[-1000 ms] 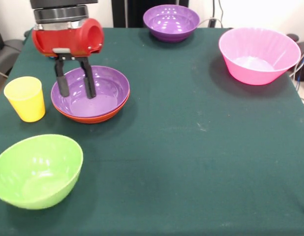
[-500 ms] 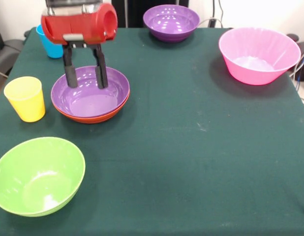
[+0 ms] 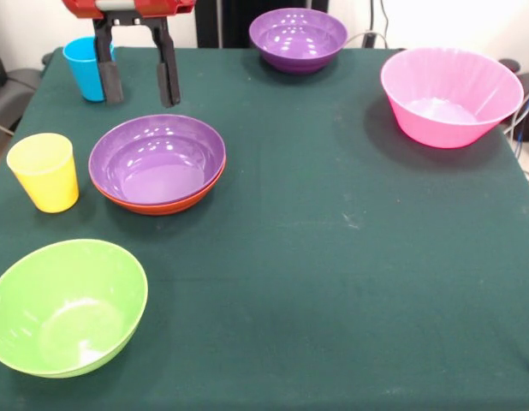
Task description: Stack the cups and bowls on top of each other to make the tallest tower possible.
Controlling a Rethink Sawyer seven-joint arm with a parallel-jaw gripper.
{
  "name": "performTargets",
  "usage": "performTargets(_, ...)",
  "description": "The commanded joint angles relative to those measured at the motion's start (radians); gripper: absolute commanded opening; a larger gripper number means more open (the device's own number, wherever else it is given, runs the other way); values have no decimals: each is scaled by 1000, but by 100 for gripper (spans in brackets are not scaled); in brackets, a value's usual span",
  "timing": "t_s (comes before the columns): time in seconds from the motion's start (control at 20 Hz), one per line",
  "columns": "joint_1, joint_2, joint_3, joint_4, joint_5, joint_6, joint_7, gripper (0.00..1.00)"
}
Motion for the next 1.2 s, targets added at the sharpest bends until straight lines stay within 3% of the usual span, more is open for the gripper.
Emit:
performTargets(0.05, 46, 27, -16, -25, -15, 147, -49, 100)
performTargets(1.2, 70, 95, -22, -123, -28, 172, -59, 100)
